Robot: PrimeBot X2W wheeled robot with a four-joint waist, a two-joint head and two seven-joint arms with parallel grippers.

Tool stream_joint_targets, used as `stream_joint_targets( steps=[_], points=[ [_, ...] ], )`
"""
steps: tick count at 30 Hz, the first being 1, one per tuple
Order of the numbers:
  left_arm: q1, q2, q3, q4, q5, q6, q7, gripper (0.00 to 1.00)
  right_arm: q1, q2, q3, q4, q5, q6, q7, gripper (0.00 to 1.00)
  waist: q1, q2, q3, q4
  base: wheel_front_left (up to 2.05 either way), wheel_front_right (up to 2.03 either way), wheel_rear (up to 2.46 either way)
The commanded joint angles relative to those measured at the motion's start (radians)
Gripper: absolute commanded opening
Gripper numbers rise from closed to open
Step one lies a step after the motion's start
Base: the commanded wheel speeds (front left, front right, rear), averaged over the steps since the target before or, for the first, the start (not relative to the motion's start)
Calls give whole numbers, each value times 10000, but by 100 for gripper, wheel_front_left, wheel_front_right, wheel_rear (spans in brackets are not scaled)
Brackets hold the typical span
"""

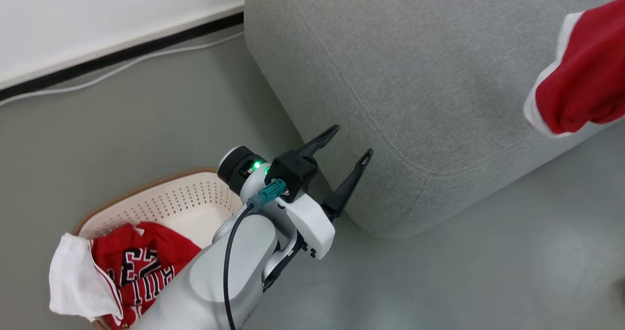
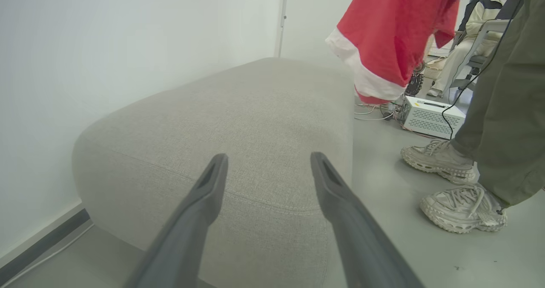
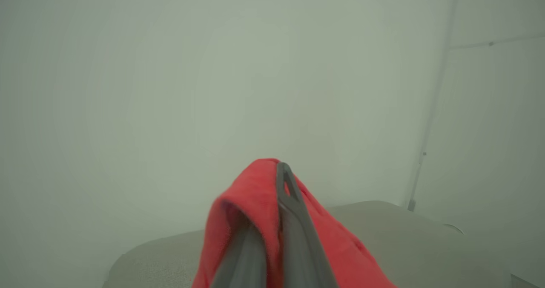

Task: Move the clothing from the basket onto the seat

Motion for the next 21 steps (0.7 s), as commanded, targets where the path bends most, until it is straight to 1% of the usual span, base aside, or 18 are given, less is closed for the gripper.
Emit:
stream_joint_targets(
  steps=[1,3,6,15,21],
  points=[
    [-486,-1,207,-188,70,-54,-87,100,-295,-319,-74,-127,-17,69,-59,0,0,-1,355,116,0,0,0],
    [-684,-5,55,-180,89,-44,-87,100,-594,-413,-473,152,0,69,-59,0,0,-1,677,211,0,0,0],
    [-922,-7,-204,-336,-27,112,-87,100,-1018,-629,-932,558,5,69,-59,0,0,-1,1212,403,0,0,0],
    [-1813,-9,-1299,-433,-84,456,-87,100,-2628,-1527,-1559,1821,241,69,-59,0,0,-1,2885,1131,0,0,0],
    [-2396,-10,-1919,-598,-315,743,-87,100,-3829,-2243,-2077,2956,144,69,-59,0,0,-1,3816,1689,0,0,0]
  ],
)
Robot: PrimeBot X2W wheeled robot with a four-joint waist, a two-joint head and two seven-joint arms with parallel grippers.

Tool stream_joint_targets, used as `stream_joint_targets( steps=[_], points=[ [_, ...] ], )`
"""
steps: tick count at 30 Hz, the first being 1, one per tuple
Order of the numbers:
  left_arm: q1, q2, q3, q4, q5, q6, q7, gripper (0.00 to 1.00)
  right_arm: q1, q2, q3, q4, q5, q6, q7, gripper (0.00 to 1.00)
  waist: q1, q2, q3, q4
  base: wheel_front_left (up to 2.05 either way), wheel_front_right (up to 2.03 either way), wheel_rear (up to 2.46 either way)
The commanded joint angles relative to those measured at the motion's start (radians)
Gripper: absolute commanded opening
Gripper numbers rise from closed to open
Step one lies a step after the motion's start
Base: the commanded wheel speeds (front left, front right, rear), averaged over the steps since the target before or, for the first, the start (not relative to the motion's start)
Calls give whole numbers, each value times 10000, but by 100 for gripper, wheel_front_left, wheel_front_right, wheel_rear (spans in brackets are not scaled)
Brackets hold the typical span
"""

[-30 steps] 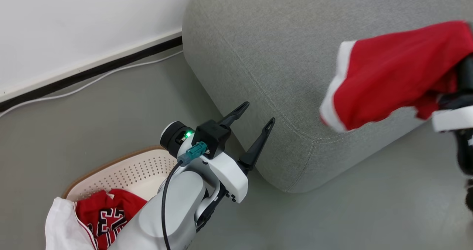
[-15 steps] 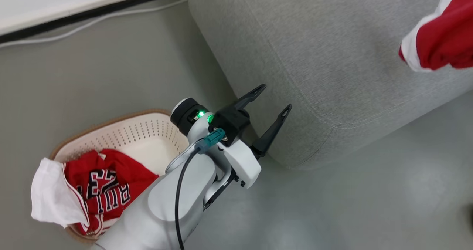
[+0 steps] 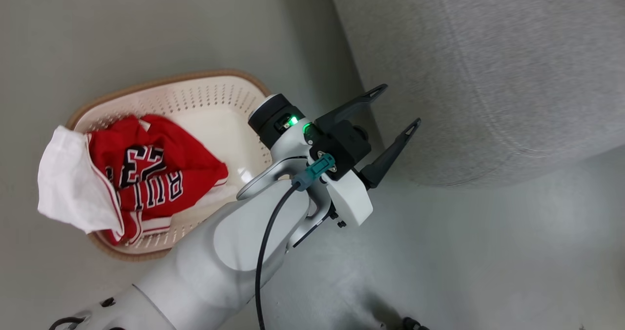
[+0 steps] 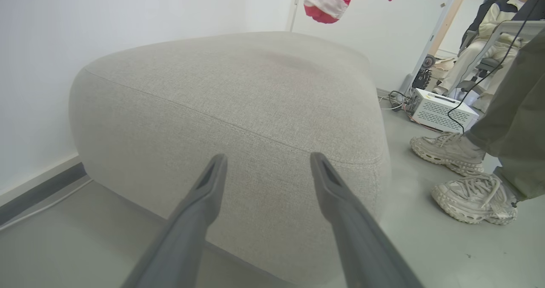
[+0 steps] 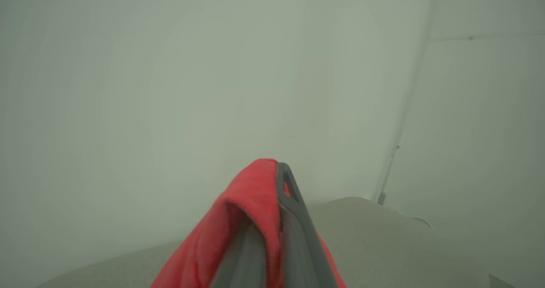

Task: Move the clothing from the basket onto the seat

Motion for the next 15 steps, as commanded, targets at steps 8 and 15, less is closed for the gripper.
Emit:
stream_joint_targets(
  steps=[8,15],
  points=[
    [-805,-60,-595,-537,-388,430,-61,100,-1323,-1315,-465,1066,-358,42,-57,0,0,0,1433,1226,0,0,0],
    [-1096,-60,-1044,-847,-628,711,-61,100,-2434,-1623,-846,2330,-890,42,-57,0,0,0,2035,1866,0,0,0]
  ],
)
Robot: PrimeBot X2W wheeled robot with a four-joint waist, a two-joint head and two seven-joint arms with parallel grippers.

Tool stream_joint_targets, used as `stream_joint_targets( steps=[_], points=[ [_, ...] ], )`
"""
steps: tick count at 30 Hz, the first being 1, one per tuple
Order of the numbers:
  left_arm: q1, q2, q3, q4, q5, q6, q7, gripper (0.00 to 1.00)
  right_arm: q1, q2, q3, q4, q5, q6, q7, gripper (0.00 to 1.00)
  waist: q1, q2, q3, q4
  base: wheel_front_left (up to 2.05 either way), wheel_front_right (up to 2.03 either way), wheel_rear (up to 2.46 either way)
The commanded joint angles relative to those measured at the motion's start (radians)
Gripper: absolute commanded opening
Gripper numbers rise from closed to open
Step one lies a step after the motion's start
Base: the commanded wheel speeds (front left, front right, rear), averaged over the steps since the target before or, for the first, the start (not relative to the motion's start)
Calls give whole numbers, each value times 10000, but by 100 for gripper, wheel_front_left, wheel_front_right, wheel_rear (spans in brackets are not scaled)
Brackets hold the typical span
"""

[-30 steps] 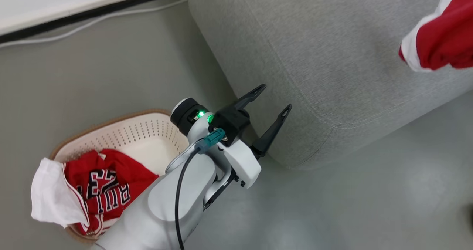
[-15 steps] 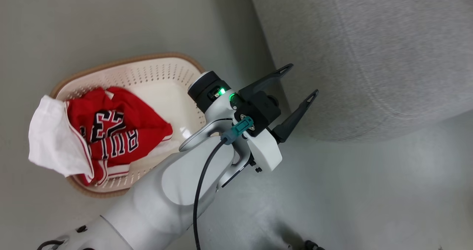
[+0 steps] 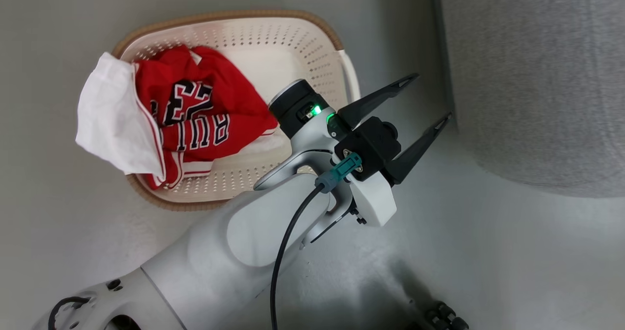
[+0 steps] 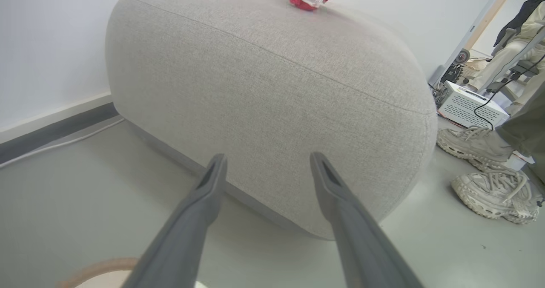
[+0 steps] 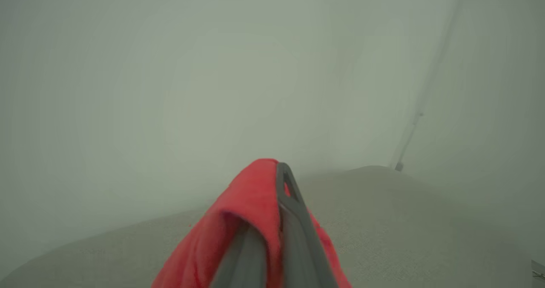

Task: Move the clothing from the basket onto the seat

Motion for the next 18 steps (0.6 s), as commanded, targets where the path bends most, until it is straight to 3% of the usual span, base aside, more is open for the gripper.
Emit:
stream_joint_targets(
  steps=[1,10,11,12,13,18],
  points=[
    [-201,-75,90,-296,-90,90,-59,100,44,-300,89,-115,-40,42,-57,0,0,0,300,309,0,0,0],
    [-228,-75,109,-513,-190,240,-59,100,613,361,1890,357,1081,42,-57,0,0,0,285,709,0,0,0],
    [-216,-75,132,-530,-182,244,-59,100,759,393,2036,384,1196,42,-57,17,0,0,230,737,0,0,0],
    [-195,-76,154,-545,-181,239,-59,100,900,417,2154,386,1311,42,-57,47,0,0,172,759,0,0,0],
    [-167,-76,178,-561,-187,230,-59,100,1058,436,2327,342,1393,42,-57,100,0,0,109,783,0,0,0],
    [5,-76,324,-693,-182,219,-59,100,1959,580,2884,-168,2028,42,-57,100,0,0,-265,876,0,0,0]
  ],
)
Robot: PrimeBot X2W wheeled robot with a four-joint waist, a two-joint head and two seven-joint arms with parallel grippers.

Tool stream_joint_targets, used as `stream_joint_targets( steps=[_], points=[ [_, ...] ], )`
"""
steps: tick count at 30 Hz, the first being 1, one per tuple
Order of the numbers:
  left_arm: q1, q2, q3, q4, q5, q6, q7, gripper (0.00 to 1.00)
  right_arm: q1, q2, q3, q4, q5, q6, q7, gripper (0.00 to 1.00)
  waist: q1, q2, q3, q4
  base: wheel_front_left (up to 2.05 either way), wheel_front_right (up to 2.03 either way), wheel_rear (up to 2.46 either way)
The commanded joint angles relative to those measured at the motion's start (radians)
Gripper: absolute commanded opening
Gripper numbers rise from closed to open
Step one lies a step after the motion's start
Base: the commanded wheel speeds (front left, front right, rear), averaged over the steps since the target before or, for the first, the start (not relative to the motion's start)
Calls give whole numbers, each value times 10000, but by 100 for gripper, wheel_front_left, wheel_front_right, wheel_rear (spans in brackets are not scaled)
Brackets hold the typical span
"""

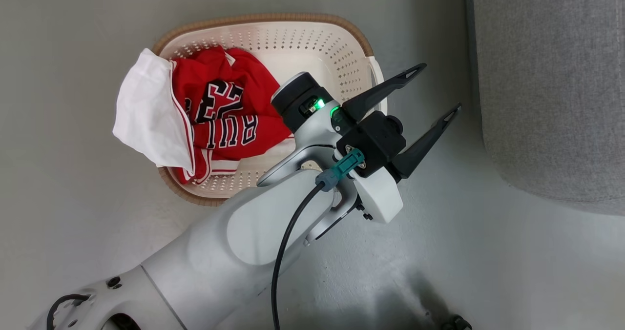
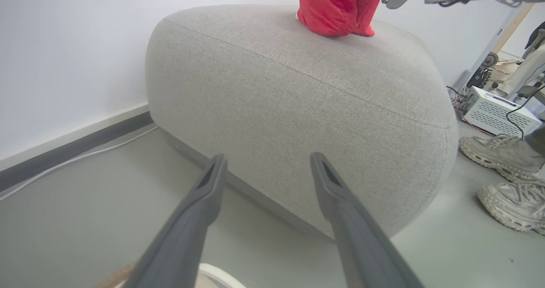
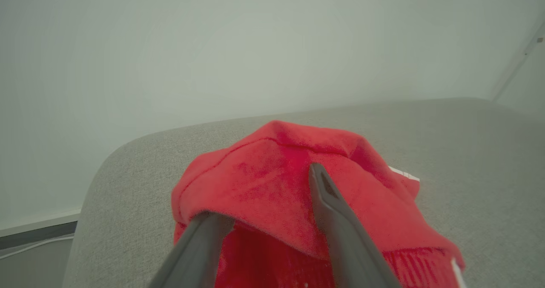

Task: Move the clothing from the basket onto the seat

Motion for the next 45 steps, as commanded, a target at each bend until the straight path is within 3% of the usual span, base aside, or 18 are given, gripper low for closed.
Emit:
stream_joint_targets(
  steps=[1,15,24,45],
  points=[
    [155,-58,255,-316,-88,54,-59,100,626,-269,131,-361,202,40,-57,100,0,0,-206,61,0,0,0],
    [1630,-58,1236,-590,70,-52,-59,100,3141,122,888,-2370,1157,40,-57,100,0,0,-2332,590,0,0,0],
    [2938,-58,2326,-634,355,-169,-59,100,4367,261,1187,-3281,965,40,-57,100,0,0,-3681,1155,0,0,0],
    [7479,295,7526,-1353,1660,-301,-59,100,7475,1499,1835,-4836,486,40,-57,100,0,0,-6534,1856,0,0,0]
  ],
)
